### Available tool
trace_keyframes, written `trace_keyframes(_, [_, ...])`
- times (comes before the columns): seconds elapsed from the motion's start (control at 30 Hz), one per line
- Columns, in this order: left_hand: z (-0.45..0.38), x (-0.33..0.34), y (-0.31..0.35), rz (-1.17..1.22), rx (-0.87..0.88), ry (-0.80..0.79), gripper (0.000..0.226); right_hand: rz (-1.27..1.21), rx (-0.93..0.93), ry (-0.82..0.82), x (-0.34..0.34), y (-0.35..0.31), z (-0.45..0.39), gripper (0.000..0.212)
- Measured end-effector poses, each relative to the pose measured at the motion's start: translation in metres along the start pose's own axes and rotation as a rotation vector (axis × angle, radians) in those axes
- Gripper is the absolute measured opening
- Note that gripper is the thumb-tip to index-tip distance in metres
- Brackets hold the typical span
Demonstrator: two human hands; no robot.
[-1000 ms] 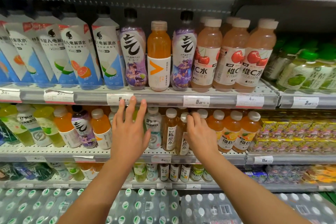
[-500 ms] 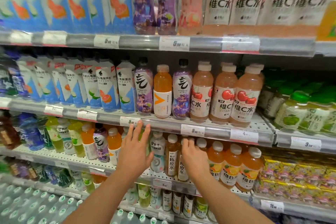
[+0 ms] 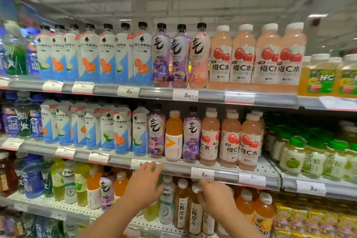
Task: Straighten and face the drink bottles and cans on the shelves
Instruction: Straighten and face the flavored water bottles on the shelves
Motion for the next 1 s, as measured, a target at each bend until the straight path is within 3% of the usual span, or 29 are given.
trace_keyframes(0.17, [-0.033,-0.082,0.009,0.107,0.18,0.345,0.048,0.037,-0.074,0.247,-0.084,-0.019,-0.034,0.019])
trace_keyframes(0.33, [-0.064,-0.162,-0.011,0.131,0.285,0.763,0.049,-0.015,-0.114,0.42,-0.13,-0.049,-0.076,0.036])
trace_keyframes(0.43, [-0.081,-0.177,-0.031,0.109,0.244,0.764,0.059,-0.018,-0.074,0.443,-0.142,-0.066,-0.103,0.049])
trace_keyframes(0.63, [-0.102,-0.154,-0.055,0.074,0.231,0.676,0.069,0.012,0.017,0.321,-0.138,-0.092,-0.149,0.075])
trace_keyframes(0.73, [-0.106,-0.15,-0.061,0.095,0.265,0.698,0.069,0.018,0.086,0.285,-0.132,-0.092,-0.166,0.075])
trace_keyframes(1.0, [-0.108,-0.146,-0.064,0.118,0.262,0.679,0.07,-0.029,0.118,0.254,-0.119,-0.096,-0.171,0.044])
Point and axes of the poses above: each hand's wrist, its own z-axis away from the middle knuckle, its own x-axis out of the palm, y = z × x, the point moved 4 cm from there along -z, towards the middle knuckle, and after that the axes turned 9 degrees about y, right-handed, at the moved point
